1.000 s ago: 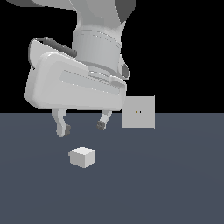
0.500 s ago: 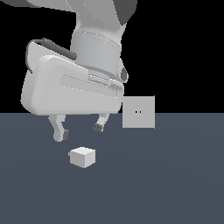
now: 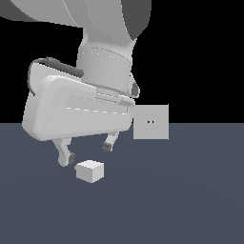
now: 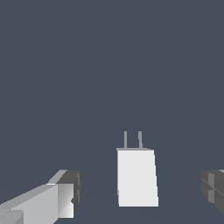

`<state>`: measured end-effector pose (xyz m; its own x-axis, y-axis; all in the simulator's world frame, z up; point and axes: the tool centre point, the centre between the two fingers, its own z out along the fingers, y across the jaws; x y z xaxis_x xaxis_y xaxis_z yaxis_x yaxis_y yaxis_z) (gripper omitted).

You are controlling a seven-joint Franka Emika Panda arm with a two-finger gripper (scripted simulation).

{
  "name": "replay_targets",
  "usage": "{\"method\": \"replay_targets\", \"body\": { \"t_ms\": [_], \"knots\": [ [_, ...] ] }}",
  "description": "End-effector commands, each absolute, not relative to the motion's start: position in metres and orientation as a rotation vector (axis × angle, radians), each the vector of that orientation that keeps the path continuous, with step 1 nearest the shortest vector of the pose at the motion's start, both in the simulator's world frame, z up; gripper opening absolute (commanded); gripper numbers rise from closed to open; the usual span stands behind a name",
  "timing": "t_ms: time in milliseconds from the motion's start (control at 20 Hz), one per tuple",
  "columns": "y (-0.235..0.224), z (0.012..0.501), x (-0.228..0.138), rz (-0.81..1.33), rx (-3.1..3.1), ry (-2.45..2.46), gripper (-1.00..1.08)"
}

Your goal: Plug the charger into the wall socket.

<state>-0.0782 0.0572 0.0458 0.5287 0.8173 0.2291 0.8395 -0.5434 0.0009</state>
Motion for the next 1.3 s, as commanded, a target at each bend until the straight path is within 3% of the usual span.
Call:
{"method": "replay_targets", "body": {
  "t_ms": [0, 450, 500, 1250],
  "knots": [
    [0.057, 0.034, -0.079, -0.307, -2.649, -1.443, 1.00],
    [0.057, 0.012, -0.079, -0.307, -2.647, -1.445, 1.00],
    [0.057, 0.012, -0.079, -0.307, -2.647, -1.445, -1.00],
    [0.056, 0.014, -0.076, -0.310, -2.666, -1.416, -1.00]
  ]
}}
